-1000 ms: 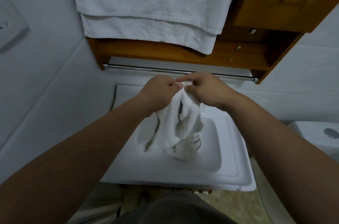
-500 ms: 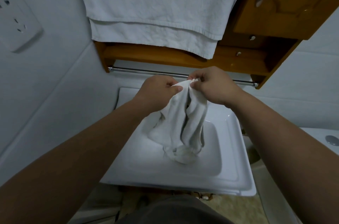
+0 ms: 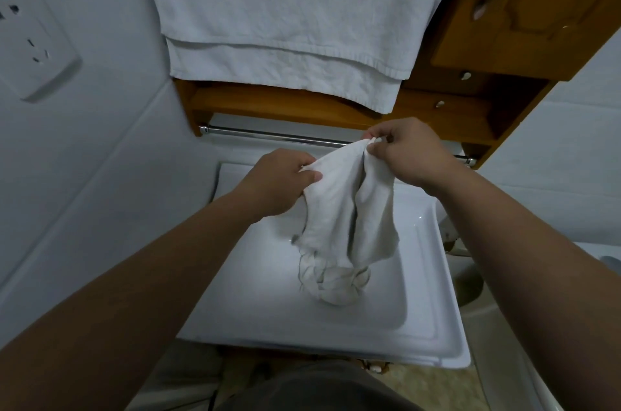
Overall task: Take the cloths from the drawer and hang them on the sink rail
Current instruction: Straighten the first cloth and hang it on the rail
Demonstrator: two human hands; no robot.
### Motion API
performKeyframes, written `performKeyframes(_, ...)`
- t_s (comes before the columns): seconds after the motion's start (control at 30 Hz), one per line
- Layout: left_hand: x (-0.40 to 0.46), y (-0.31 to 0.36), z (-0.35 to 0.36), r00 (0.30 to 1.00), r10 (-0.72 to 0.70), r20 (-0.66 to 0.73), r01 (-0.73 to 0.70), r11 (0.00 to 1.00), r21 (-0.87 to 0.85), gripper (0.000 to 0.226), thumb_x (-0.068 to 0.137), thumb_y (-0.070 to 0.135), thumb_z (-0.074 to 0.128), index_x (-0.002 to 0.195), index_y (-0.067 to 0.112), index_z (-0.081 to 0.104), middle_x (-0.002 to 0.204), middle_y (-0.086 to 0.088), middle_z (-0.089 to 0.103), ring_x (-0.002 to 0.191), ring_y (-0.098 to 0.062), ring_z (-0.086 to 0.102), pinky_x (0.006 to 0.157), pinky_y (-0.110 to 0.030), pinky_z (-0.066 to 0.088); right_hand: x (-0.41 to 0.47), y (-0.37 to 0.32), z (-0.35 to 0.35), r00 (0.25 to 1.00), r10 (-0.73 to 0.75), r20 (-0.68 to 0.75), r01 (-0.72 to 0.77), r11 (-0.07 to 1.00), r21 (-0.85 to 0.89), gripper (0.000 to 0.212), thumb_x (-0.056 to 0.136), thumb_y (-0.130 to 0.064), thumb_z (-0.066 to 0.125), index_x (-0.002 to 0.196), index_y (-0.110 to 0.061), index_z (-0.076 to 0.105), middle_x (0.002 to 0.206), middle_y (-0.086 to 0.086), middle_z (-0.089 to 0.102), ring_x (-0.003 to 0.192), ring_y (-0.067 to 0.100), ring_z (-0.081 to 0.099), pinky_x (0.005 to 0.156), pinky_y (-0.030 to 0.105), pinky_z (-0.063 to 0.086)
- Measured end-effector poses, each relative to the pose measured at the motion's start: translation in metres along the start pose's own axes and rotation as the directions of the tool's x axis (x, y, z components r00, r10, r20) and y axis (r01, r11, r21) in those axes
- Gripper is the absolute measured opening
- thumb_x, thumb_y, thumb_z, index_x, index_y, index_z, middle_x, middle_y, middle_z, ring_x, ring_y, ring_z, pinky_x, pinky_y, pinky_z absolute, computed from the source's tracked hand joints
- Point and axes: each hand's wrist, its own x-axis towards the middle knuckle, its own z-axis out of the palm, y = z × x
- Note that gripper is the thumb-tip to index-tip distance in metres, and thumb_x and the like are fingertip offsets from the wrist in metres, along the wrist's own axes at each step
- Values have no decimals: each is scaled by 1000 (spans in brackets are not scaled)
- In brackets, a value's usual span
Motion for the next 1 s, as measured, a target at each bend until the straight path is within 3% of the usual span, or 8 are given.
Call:
performKeyframes(0.1, 4, -6, -2, 997, -43, -63, 43, 999, -5, 27, 98, 28, 49, 96, 15, 73, 84, -1, 68, 78, -18, 62, 74, -38, 54, 4, 2, 5, 999, 39, 4, -39, 999, -36, 23, 97, -16, 55, 106, -25, 73, 116, 0, 67, 109, 22, 60, 95, 43, 52)
performKeyframes(0.2, 7, -14, -1, 992, -105, -63, 107, 994, 25, 30, 100, 27, 45, 91, 11, 70, 80, -2, 63, 75, -19, 57, 60, -27, 42, 7, 9, 9, 999, 25, -36, -30, 986, -166, 35, 99, -19, 52, 132, -27, 60, 137, 5, 58, 124, 26, 55, 99, 35, 46)
performKeyframes(0.37, 15, -21, 3, 971, -200, -130, 173, 967, -189, 24, 100, 25, 45, 98, 14, 66, 86, 2, 61, 77, -12, 54, 62, -26, 38, 15, 22, 16, 991, 90, -100, -105, 983, -152, 31, 98, -22, 55, 128, -28, 53, 118, 5, 63, 98, 24, 61, 76, 32, 49)
performKeyframes(0.5, 19, -26, -1, 949, -245, -198, 201, 955, -218, 28, 101, 29, 43, 108, 15, 67, 90, 3, 60, 82, -14, 54, 71, -26, 39, 23, 34, 10, 951, 253, -178, -235, 965, 117, 18, 94, -24, 62, 110, -26, 55, 111, 4, 61, 97, 27, 63, 87, 47, 57)
performKeyframes(0.6, 23, -36, -6, 932, -277, -234, 235, 953, -193, 32, 101, 31, 43, 112, 13, 67, 97, -1, 61, 90, -20, 55, 78, -30, 38, 26, 49, 2, 897, 380, -227, -310, 905, 291, 9, 92, -21, 64, 97, -22, 57, 95, 3, 62, 91, 27, 65, 85, 52, 58)
performKeyframes(0.73, 31, -55, -10, 898, -321, -301, 288, 946, -148, 34, 100, 33, 44, 110, 10, 67, 107, -12, 65, 96, -27, 57, 79, -31, 38, 24, 64, -2, 853, 460, -247, -373, 868, 328, 10, 95, -19, 62, 105, -17, 59, 97, 5, 60, 93, 25, 62, 90, 49, 57)
performKeyframes(0.9, 36, -64, -12, 889, -302, -344, 298, 952, -66, 32, 100, 31, 45, 99, 8, 67, 100, -16, 66, 92, -31, 59, 75, -32, 39, 23, 72, 0, 815, 482, -323, -346, 851, 396, 6, 95, -19, 61, 100, -16, 59, 98, 9, 61, 86, 25, 58, 85, 45, 54)
performKeyframes(1.0, 38, -59, -10, 897, -243, -369, 259, 966, -5, 31, 100, 31, 44, 101, 11, 67, 102, -13, 67, 96, -32, 59, 80, -35, 42, 24, 72, 3, 807, 460, -370, -326, 870, 370, 4, 97, -20, 59, 100, -19, 57, 86, -2, 58, 85, 24, 58, 88, 49, 56)
